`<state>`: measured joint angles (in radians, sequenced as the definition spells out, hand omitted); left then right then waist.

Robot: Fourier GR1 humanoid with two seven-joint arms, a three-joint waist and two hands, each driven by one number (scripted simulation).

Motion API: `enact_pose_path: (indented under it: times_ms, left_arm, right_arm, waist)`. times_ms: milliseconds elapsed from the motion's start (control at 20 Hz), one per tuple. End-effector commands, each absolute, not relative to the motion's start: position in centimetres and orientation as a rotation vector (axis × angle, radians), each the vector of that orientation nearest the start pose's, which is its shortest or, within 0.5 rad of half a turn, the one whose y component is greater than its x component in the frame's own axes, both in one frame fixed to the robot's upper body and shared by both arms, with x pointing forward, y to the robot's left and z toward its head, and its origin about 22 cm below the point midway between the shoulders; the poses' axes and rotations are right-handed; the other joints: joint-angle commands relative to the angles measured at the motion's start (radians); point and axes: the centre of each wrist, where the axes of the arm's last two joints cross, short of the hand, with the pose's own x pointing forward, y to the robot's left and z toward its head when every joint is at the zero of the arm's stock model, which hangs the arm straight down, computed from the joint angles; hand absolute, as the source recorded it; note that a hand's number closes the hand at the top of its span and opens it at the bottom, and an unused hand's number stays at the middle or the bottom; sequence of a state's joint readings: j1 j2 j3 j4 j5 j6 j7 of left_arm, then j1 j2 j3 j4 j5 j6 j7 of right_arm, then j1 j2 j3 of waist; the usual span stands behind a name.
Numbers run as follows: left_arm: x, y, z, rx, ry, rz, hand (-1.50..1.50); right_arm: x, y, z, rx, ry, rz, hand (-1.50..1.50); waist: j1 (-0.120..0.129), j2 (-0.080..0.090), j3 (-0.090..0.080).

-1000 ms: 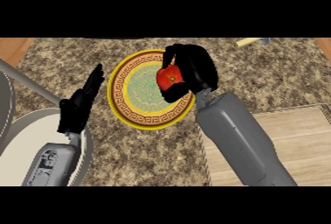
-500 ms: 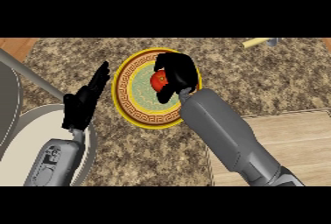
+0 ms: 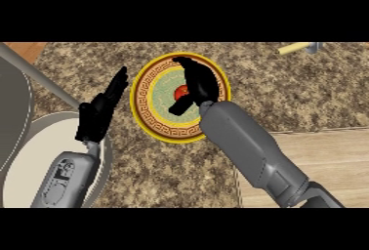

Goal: Pick the tomato from the tray and place it in the plate

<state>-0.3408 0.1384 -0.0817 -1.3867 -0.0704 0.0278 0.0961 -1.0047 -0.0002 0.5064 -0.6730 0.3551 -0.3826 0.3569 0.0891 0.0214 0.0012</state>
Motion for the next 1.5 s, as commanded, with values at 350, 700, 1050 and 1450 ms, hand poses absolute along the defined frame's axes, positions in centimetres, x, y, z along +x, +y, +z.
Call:
enact_pose_path:
  times_ms: [350,700,1050,1450]
  left_arm:
    - [31.7,24.3,4.4,0.206,-1.580,-0.238,0.00]
    - [29.6,24.6,3.9,0.227,-1.547,-0.234,0.00]
    - [28.7,25.4,4.2,0.218,-1.566,-0.200,0.00]
    - [31.0,25.4,4.3,0.201,-1.558,-0.211,0.00]
  right_arm:
    - [39.1,-5.1,7.7,-0.374,-1.651,0.308,-1.50]
    - [40.1,-13.2,7.5,-0.414,-1.661,0.142,-1.50]
    - [37.3,-21.6,5.9,-0.385,-1.640,0.182,-1.50]
    - [37.4,-28.0,5.4,-0.372,-1.659,0.164,-1.50]
  waist:
    - [-0.073,-0.018,-0.001]
    - [-0.093,-0.025,-0.001]
    - [-0.094,-0.025,-0.001]
    - [-0.088,-0.020,-0.001]
